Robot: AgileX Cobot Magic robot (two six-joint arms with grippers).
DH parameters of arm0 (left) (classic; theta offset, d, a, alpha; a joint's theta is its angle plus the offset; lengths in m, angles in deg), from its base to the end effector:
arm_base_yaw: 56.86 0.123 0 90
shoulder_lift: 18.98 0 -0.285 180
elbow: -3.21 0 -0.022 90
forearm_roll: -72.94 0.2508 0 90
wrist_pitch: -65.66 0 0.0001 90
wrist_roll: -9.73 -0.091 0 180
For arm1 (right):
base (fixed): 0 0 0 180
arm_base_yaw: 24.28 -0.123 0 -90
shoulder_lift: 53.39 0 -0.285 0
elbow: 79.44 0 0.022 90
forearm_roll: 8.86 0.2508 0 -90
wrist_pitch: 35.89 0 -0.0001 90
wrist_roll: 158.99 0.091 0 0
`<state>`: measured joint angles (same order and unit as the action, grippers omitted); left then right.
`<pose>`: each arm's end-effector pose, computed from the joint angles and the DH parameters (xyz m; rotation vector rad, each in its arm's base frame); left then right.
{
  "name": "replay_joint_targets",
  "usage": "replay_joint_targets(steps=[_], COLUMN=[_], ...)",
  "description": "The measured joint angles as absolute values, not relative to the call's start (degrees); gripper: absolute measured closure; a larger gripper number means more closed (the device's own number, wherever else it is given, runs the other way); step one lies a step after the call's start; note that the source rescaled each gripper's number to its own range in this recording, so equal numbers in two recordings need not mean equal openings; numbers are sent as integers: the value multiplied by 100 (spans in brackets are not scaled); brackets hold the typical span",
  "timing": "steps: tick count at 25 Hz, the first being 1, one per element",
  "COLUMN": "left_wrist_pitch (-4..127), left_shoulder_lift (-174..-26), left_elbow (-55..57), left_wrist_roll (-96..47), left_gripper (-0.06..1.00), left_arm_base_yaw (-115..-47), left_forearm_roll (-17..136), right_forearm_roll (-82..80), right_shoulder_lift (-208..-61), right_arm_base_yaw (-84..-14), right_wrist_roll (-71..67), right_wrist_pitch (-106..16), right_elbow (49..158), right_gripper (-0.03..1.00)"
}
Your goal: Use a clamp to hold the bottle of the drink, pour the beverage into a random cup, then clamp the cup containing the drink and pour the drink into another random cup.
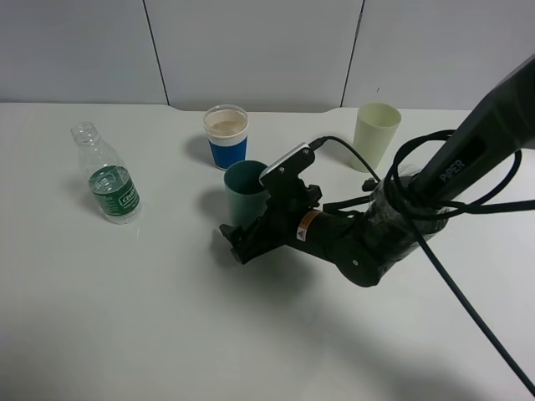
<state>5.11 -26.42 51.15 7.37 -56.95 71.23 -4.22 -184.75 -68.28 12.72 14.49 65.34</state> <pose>-0.0069 -0.0024 0.2806 0.0449 2.0225 -0.0105 0.2552 0.2386 0.0577 -0.8183 1.8772 0.3610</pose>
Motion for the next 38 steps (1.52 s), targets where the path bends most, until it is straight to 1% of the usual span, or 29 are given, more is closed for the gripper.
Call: replay_joint_targets(steps=[1,2,3,7,11,14,15,16,17,20,22,23,25,26,27,28,31,32,33,34,37,38], left_wrist_pitch=[511,511,511,511,511,511,511,511,511,511,511,511,511,511,511,511,511,511,511,511,511,511], left_shoulder_lift=[-2642,-2642,-2642,-2642,-2642,-2642,-2642,-2642,-2642,-2642,-2642,-2642,-2642,-2642,-2642,-2642,-2642,-2642,-2642,-2642,-2642,-2642], left_elbow=[5115,5115,5115,5115,5115,5115,5115,5115,5115,5115,5115,5115,5115,5115,5115,5115,5115,5115,5115,5115,5115,5115], left_wrist_roll=[737,737,737,737,737,737,737,737,737,737,737,737,737,737,737,737,737,737,737,737,737,737], left_gripper=[-6,-6,-6,-6,-6,-6,-6,-6,-6,-6,-6,-6,-6,-6,-6,-6,-6,-6,-6,-6,-6,-6], left_arm_base_yaw=[-5695,-5695,-5695,-5695,-5695,-5695,-5695,-5695,-5695,-5695,-5695,-5695,-5695,-5695,-5695,-5695,-5695,-5695,-5695,-5695,-5695,-5695], left_forearm_roll=[7123,7123,7123,7123,7123,7123,7123,7123,7123,7123,7123,7123,7123,7123,7123,7123,7123,7123,7123,7123,7123,7123], right_forearm_roll=[-429,-429,-429,-441,-426,-177,-177,-36,-12,61,61,61,61,65,65,65,65,65,65,67,72,72], right_shoulder_lift=[-18475,-18475,-18464,-18234,-17384,-16461,-16461,-15952,-15799,-15103,-14937,-14615,-14472,-14352,-14181,-14181,-13889,-13889,-13697,-13615,-13366,-13366], right_arm_base_yaw=[-6828,-6828,-6828,-6828,-6828,-6828,-6828,-6828,-6828,-6828,-6828,-6750,-6629,-6483,-6174,-6174,-5368,-5368,-4741,-4505,-4009,-4009], right_wrist_roll=[1272,1272,1272,1272,1272,1272,1272,1272,1271,1198,1118,1054,1028,1016,1012,1012,999,999,999,999,999,999], right_wrist_pitch=[1449,1437,1402,1049,187,-952,-952,-1458,-1630,-1892,-1930,-1994,-2023,-2048,-2124,-2124,-2229,-2229,-2383,-2481,-2811,-2811], right_elbow=[6509,6508,6504,6497,6491,6477,6477,6477,6477,6477,6477,6482,6488,6488,6488,6488,6488,6488,6488,6488,6488,6488], right_gripper=[11,6,4,-2,-2,-3,-3,-3,-3,-3,-3,-3,-3,-3,-3,-3,-3,-3,-3,-3,-3,-3])
